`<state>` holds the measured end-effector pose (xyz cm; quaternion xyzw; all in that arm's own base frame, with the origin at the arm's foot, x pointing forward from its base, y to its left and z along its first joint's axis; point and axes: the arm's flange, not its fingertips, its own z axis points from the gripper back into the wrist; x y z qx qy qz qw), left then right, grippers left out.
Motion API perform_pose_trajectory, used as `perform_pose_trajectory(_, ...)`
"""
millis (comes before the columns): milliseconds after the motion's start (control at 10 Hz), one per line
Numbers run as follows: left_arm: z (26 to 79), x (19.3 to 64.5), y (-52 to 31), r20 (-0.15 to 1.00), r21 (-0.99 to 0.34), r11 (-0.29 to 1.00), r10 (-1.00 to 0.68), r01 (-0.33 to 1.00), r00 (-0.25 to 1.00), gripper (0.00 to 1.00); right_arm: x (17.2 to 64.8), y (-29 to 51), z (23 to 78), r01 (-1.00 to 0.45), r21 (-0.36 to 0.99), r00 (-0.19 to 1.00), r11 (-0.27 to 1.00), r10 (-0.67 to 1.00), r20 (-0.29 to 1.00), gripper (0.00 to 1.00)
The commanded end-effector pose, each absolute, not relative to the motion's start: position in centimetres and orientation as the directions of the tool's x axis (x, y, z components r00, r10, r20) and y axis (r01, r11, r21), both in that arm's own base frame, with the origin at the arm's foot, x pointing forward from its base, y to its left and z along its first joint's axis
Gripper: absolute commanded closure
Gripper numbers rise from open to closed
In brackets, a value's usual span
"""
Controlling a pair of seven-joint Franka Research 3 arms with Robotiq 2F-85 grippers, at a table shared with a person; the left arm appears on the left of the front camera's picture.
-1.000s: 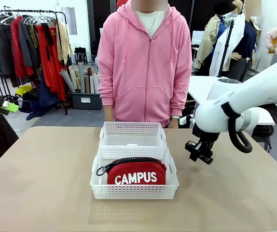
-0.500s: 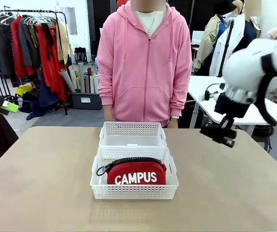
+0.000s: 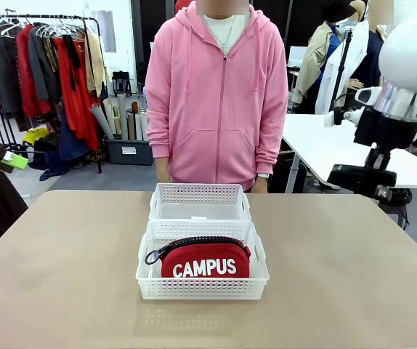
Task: Distribute items into two baskets.
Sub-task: Pick up the Stapler that the person points to, then place the picked Stapler into the Organizing basket as instructed by the person.
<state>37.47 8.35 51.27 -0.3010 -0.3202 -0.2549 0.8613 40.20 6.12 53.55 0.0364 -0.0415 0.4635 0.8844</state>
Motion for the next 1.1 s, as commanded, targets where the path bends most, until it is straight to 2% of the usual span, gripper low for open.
perform_pose_trajectory(0,51.3,37.4,8.4,0.716,-0.36,0.682,-0.236,0.637,0.657,0.0,38.8,6.1,54.3,-0.855,-0.029,0.512,0.518,0.852,0.111,1.0)
perform_pose_trajectory(200,51.3,37.4,8.4,0.716,-0.36,0.682,-0.236,0.637,0.657,0.0,38.8,6.5,55.1,-0.883,-0.018,0.464,0.468,0.879,0.111,1.0)
perform_pose_trajectory(400,51.3,37.4,8.4,0.716,-0.36,0.682,-0.236,0.637,0.657,0.0,40.4,6.5,55.1,-0.897,0.054,0.441,0.438,0.889,0.12,1.0)
perform_pose_trajectory(500,51.3,37.4,8.4,0.716,-0.36,0.682,-0.236,0.637,0.657,0.0,38.7,7.1,55.1,-0.867,-0.017,0.493,0.498,0.863,0.112,1.0)
perform_pose_trajectory(1000,51.3,37.4,8.4,0.716,-0.36,0.682,-0.236,0.637,0.657,0.0,38.7,7.1,55.1,-0.867,-0.017,0.493,0.498,0.863,0.112,1.0)
